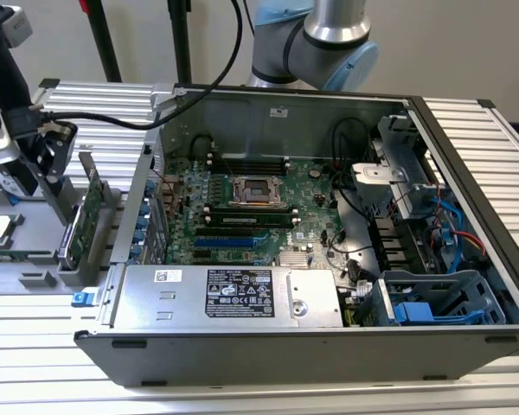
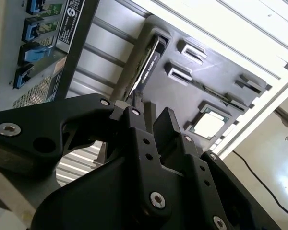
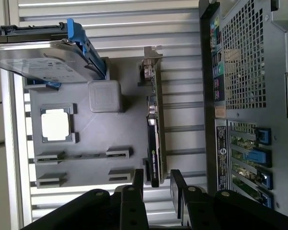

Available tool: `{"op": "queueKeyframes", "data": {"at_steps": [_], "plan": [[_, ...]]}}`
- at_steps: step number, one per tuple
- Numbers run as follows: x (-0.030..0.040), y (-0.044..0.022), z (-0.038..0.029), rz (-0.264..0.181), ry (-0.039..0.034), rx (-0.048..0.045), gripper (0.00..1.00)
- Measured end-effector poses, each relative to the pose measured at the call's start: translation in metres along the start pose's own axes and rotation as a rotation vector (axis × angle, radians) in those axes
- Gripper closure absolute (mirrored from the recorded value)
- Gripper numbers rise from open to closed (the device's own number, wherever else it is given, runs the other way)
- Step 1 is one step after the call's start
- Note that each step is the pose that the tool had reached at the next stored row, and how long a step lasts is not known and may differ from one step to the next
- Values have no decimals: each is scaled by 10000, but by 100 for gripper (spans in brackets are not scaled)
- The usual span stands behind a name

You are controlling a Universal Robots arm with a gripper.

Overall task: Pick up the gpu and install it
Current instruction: 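Pick up the gpu and move the gpu toward the slot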

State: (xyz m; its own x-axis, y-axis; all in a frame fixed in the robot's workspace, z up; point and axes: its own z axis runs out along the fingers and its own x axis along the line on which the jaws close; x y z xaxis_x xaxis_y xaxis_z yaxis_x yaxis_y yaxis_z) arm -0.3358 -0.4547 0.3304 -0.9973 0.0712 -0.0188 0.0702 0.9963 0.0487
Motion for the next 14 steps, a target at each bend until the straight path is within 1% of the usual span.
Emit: {"op": "queueKeyframes", "data": {"at_steps": [14], "plan": [[1, -4, 72, 0, 0, 0, 0]]}}
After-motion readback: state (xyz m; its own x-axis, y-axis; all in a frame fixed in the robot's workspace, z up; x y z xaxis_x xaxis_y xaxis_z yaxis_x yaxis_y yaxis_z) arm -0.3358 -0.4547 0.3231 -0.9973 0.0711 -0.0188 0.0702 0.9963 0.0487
